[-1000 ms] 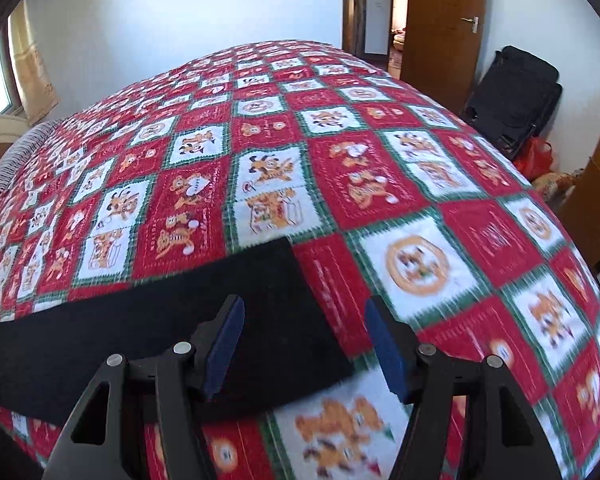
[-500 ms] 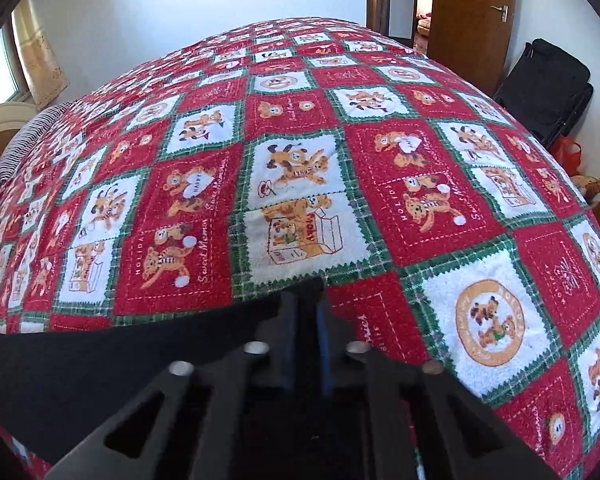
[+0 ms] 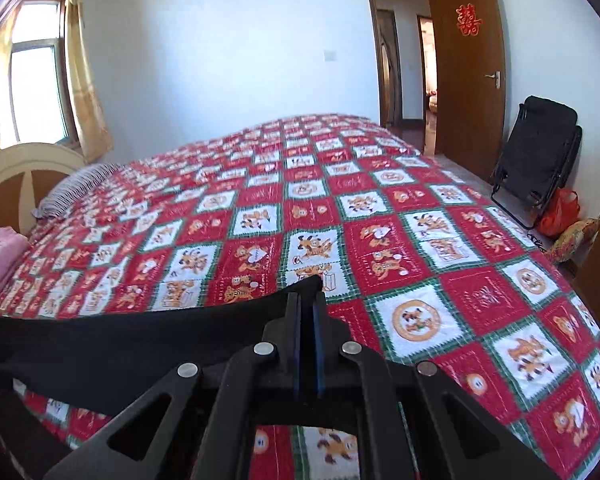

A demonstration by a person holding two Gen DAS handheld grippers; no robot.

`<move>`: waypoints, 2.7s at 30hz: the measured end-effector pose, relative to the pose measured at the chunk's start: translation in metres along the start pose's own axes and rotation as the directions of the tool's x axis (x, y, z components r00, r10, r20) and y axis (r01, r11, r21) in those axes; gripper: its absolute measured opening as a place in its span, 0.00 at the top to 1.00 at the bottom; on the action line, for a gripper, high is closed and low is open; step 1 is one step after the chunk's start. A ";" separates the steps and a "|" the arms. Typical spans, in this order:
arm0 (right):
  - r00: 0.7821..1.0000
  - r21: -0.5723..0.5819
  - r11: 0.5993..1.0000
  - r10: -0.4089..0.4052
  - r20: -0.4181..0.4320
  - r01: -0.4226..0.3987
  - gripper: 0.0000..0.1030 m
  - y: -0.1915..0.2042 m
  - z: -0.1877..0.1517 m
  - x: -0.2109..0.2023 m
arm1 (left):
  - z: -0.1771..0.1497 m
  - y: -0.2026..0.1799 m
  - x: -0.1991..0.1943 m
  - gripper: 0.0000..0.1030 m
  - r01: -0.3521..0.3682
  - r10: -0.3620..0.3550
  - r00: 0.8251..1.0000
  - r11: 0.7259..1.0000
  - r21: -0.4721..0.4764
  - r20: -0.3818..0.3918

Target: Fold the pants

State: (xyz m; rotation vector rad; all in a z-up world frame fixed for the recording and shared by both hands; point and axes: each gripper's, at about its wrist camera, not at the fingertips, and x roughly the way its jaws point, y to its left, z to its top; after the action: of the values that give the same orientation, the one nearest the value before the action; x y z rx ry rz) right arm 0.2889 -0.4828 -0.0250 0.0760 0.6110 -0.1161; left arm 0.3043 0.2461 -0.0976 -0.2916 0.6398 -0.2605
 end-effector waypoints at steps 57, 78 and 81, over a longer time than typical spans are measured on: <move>0.994 -0.252 0.963 0.079 -0.078 -0.096 0.44 0.100 -0.149 -0.175 | -0.174 0.053 -0.135 0.32 -0.185 0.180 0.981 0.980 0.073 0.067; 0.921 -0.739 0.550 0.224 -0.320 -0.390 0.87 0.407 -0.264 -0.080 | -0.098 0.004 -0.075 0.20 -0.017 0.017 1.000 1.000 -0.008 0.023; 0.917 -0.736 0.547 0.239 -0.318 -0.398 0.97 0.405 -0.261 -0.094 | -0.096 0.009 -0.052 0.20 -0.073 0.073 0.996 0.997 0.004 -0.044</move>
State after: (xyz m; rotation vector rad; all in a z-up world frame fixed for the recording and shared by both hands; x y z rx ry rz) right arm 0.1177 -0.0456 -0.1696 -0.6903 0.7784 0.5482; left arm 0.2062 0.2535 -0.1461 -0.2597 0.6927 -0.1979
